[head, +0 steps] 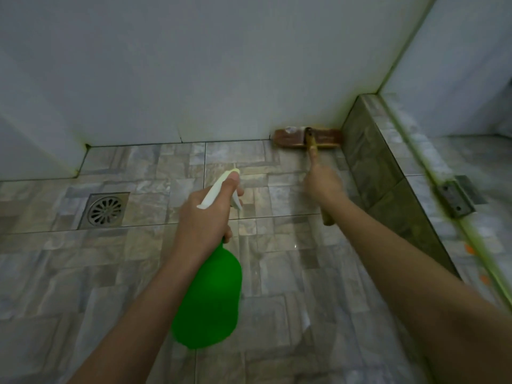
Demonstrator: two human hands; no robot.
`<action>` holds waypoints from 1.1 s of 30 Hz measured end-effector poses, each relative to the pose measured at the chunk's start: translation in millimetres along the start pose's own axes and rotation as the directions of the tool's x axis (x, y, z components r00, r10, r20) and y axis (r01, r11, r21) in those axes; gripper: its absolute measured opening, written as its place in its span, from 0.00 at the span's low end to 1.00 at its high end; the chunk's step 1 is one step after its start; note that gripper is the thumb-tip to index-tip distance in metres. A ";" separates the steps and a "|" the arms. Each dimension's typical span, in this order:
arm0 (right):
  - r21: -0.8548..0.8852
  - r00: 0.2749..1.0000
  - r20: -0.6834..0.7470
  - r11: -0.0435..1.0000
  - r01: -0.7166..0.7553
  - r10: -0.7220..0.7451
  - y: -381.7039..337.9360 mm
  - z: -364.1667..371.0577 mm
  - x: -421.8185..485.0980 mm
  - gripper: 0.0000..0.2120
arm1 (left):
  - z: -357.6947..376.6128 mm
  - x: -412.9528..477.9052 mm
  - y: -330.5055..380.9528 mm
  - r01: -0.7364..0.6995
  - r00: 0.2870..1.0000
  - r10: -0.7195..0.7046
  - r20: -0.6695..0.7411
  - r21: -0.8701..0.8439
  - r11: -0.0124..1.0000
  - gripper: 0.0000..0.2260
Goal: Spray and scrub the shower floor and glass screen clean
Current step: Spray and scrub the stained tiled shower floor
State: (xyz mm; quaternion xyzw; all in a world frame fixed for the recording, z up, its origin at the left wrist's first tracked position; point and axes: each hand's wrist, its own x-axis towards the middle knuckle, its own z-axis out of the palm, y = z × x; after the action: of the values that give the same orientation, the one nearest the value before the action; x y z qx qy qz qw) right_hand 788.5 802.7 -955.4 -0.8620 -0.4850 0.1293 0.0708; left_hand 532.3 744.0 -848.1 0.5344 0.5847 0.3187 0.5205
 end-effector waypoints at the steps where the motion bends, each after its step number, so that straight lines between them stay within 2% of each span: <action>1: 0.016 0.999 -0.013 0.999 -0.040 0.040 -2.3 2.5 -3.7 0.36 | 1.1 4.8 0.5 0.002 1.000 -0.002 -0.009 -0.011 1.000 0.21; 2: 0.022 0.999 -0.011 0.999 -0.042 0.043 -7.6 7.7 -7.5 0.36 | 2.4 9.0 1.5 0.004 1.000 -0.004 -0.020 -0.030 1.000 0.21; 6: -0.052 0.988 0.059 0.988 0.143 -0.140 -5.4 5.5 -5.4 0.36 | 3.5 16.1 5.6 -0.001 0.999 -0.002 -0.051 -0.062 0.998 0.21; 7: -0.083 0.988 0.062 0.986 0.144 -0.139 0.7 0.5 -2.3 0.36 | 1.5 16.0 5.0 -0.005 0.998 0.001 -0.064 -0.064 0.998 0.21; 9: -0.087 0.999 0.029 0.996 0.037 -0.034 5.7 -0.3 -4.6 0.36 | -2.1 13.3 4.0 0.000 0.996 -0.009 -0.092 -0.091 0.996 0.20; 11: 0.018 0.999 0.024 0.999 -0.028 0.027 -8.3 3.7 -10.5 0.35 | -2.4 11.8 4.8 0.015 0.991 -0.031 -0.127 -0.127 0.992 0.20; 14: -0.006 0.994 0.073 0.997 0.082 -0.081 -23.2 0.8 -8.7 0.34 | -0.7 10.5 4.4 0.062 0.982 -0.086 -0.169 -0.142 0.988 0.23; 16: -0.054 0.994 0.077 0.995 0.083 -0.079 -18.3 -7.3 -2.0 0.35 | -4.0 10.2 0.7 0.080 0.981 -0.100 -0.168 -0.126 0.989 0.25; 17: -0.065 0.997 0.063 0.997 0.037 -0.033 -15.8 -8.7 -2.7 0.35 | -6.4 10.2 -1.6 0.080 0.982 -0.098 -0.162 -0.111 0.991 0.25; 19: 0.046 0.997 0.021 0.996 -0.081 0.080 -21.7 -0.8 -12.6 0.35 | -10.1 11.0 -4.1 0.069 0.986 -0.080 -0.149 -0.082 0.994 0.24; 20: 0.099 0.996 0.013 0.991 -0.094 0.093 -29.0 5.2 -17.4 0.35 | -10.8 11.1 -4.1 0.068 0.986 -0.077 -0.151 -0.068 0.995 0.24; 24: 0.028 0.989 0.062 0.991 0.133 -0.134 -35.6 10.1 -12.3 0.37 | -14.7 9.3 -2.0 0.074 0.978 -0.087 -0.191 -0.078 0.994 0.24; 26: 0.010 0.997 0.050 0.998 0.065 -0.065 -25.7 0.5 -4.1 0.35 | -21.4 10.5 -1.8 0.050 0.979 -0.061 -0.192 -0.066 0.997 0.25; 28: 0.071 0.995 -0.008 0.993 -0.098 0.098 -24.6 3.0 -12.8 0.34 | -25.5 13.1 -0.4 0.033 0.984 -0.041 -0.173 -0.051 0.998 0.25; 29: 0.101 0.992 -0.012 0.987 -0.126 0.128 -30.6 8.3 -19.1 0.34 | -25.2 14.5 0.8 0.032 0.984 -0.039 -0.172 -0.045 0.999 0.25; 30: 0.109 0.995 -0.006 0.989 -0.099 0.100 -37.2 13.6 -24.0 0.35 | -23.7 14.9 2.4 0.034 0.983 -0.042 -0.179 -0.049 0.998 0.25; 33: 0.035 0.991 0.064 0.993 0.111 -0.113 -49.2 13.1 -16.4 0.35 | -20.5 12.8 5.7 0.035 0.979 -0.050 -0.198 -0.077 0.996 0.25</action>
State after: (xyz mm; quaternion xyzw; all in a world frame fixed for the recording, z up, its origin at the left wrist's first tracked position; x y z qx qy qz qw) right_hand 736.4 814.1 -953.2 -0.8274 -0.5326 0.1613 0.0755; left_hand 515.9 761.3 -841.0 0.4677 0.6332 0.3809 0.4850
